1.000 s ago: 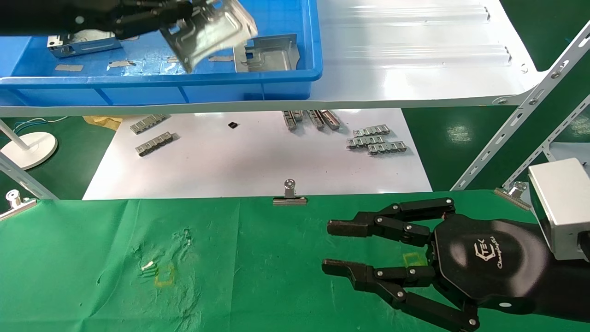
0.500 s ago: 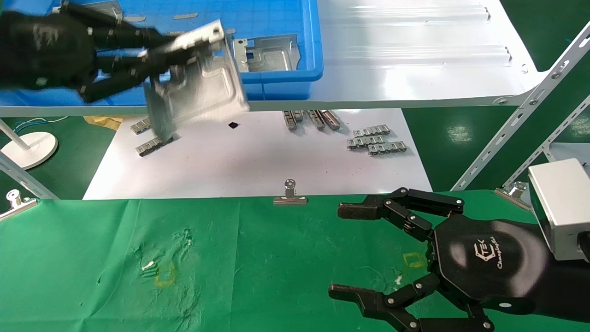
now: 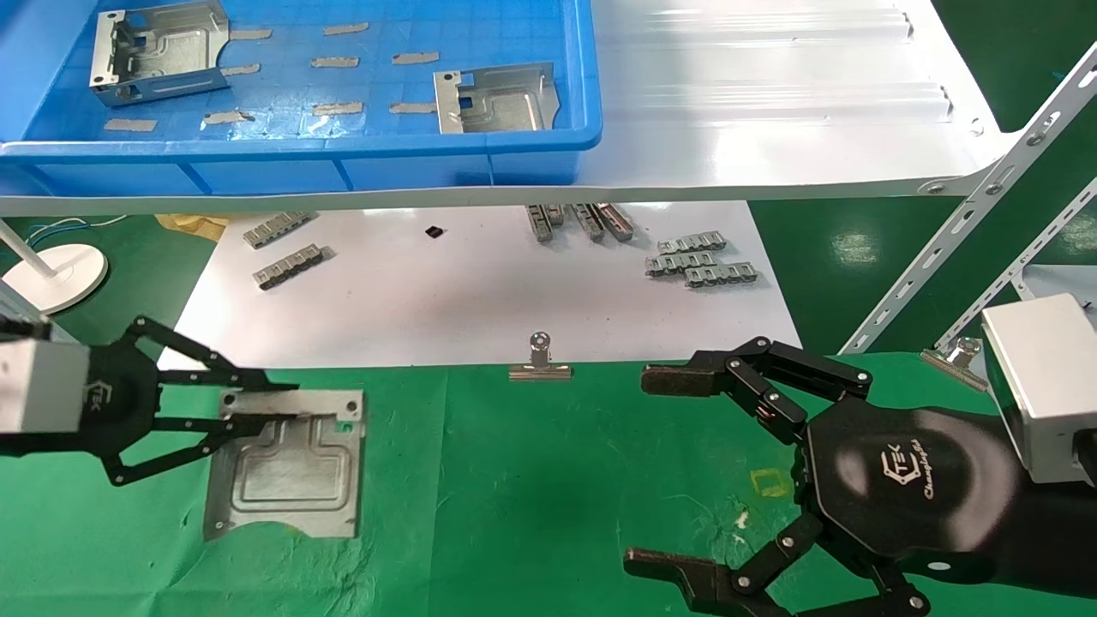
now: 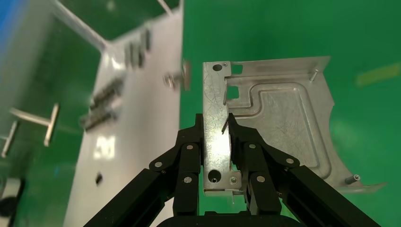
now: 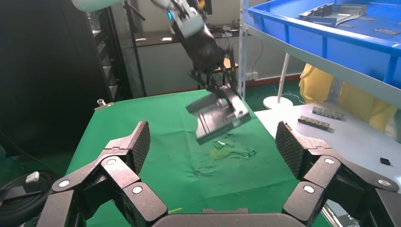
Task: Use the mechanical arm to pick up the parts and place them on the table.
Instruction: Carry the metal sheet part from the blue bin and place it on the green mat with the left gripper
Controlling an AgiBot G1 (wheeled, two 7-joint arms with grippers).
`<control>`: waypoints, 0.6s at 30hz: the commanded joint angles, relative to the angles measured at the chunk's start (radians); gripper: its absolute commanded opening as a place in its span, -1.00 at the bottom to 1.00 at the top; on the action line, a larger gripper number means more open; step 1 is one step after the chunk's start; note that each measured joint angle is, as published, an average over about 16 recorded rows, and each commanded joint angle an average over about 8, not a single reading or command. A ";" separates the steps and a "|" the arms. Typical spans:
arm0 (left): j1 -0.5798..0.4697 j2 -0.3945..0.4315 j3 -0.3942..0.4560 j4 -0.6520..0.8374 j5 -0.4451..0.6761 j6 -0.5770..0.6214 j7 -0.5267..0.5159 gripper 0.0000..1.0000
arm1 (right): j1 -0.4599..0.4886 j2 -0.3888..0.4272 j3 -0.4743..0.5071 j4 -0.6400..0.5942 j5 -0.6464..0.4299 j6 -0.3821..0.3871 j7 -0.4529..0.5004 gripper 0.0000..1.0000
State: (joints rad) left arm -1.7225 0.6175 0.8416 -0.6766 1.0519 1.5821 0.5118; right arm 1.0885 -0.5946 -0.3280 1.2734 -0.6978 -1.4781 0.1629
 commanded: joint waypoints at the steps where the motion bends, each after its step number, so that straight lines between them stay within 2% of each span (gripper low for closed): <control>1: 0.002 0.006 0.036 0.035 0.039 -0.005 0.067 -1.00 | 0.000 0.000 0.000 0.000 0.000 0.000 0.000 1.00; 5: -0.003 0.048 0.079 0.119 0.096 -0.010 0.165 -1.00 | 0.000 0.000 0.000 0.000 0.000 0.000 0.000 1.00; 7: -0.003 0.069 0.095 0.157 0.114 -0.013 0.206 -0.83 | 0.000 0.000 0.000 0.000 0.000 0.000 0.000 1.00; 13: 0.003 0.126 0.116 0.278 0.129 -0.027 0.291 0.64 | 0.000 0.000 0.000 0.000 0.000 0.000 0.000 1.00; 14: 0.004 0.135 0.116 0.300 0.127 -0.030 0.301 0.84 | 0.000 0.000 0.000 0.000 0.000 0.000 0.000 1.00; 15: 0.006 0.144 0.116 0.322 0.126 -0.032 0.311 0.97 | 0.000 0.000 0.000 0.000 0.000 0.000 0.000 1.00; 18: 0.011 0.166 0.114 0.381 0.119 -0.033 0.334 1.00 | 0.000 0.000 0.000 0.000 0.000 0.000 0.000 1.00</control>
State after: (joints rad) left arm -1.7141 0.7789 0.9569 -0.3077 1.1725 1.5552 0.8449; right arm 1.0887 -0.5944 -0.3285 1.2734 -0.6974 -1.4779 0.1627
